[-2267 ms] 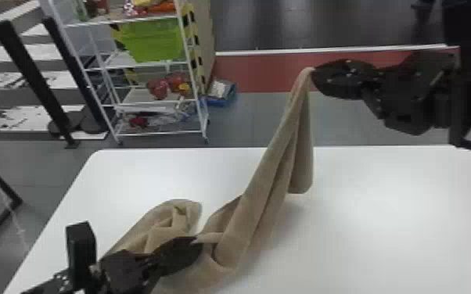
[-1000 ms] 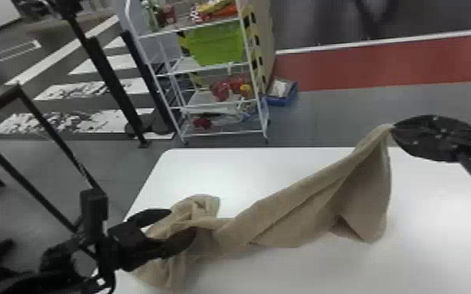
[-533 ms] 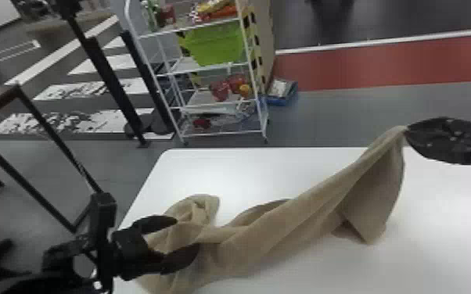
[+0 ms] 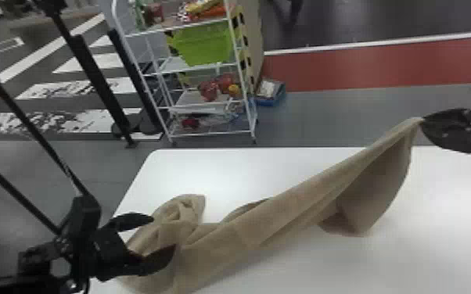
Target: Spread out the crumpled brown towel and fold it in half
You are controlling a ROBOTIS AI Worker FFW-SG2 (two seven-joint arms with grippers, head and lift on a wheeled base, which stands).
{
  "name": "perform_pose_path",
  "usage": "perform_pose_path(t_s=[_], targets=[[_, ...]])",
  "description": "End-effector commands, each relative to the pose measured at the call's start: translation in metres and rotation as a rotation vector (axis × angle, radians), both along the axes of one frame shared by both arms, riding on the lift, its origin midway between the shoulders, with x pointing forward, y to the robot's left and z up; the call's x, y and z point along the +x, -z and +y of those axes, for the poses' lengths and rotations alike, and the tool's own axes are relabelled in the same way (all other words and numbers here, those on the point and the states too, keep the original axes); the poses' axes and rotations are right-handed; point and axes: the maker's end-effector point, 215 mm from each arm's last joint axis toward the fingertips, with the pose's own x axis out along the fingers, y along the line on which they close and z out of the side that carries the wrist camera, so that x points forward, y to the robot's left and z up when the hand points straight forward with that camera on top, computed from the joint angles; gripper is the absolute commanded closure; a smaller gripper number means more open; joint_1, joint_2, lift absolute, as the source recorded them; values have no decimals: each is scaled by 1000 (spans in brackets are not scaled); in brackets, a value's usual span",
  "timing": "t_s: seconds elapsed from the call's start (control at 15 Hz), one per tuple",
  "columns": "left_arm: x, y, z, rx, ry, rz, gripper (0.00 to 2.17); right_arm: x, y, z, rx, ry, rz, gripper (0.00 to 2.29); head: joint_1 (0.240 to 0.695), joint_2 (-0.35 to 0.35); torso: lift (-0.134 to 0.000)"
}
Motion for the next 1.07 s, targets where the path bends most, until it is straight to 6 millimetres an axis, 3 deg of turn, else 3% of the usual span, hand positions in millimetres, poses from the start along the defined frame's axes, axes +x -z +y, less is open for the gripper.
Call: perform_pose_path(t_s=[0.0, 0.13, 0.27, 0.67, 1.0], targets=[[5, -1, 21, 9, -21, -58, 87, 7, -1, -10, -11, 22, -3, 1409, 695, 313, -122], [8, -4, 40, 41, -14, -106, 90, 6, 0, -8, -1, 17, 6, 1409, 695, 320, -122], [-4, -6, 52, 77, 19, -100, 194, 3, 2, -5, 4, 14, 15, 1409, 695, 332, -122], [-70, -12, 29, 240, 328, -44, 242, 1, 1, 17, 12, -9, 30, 1403, 695, 350, -122], [-86, 3, 22, 278, 409, 33, 262, -2, 1, 30, 14, -25, 37, 1399, 695, 350, -122]])
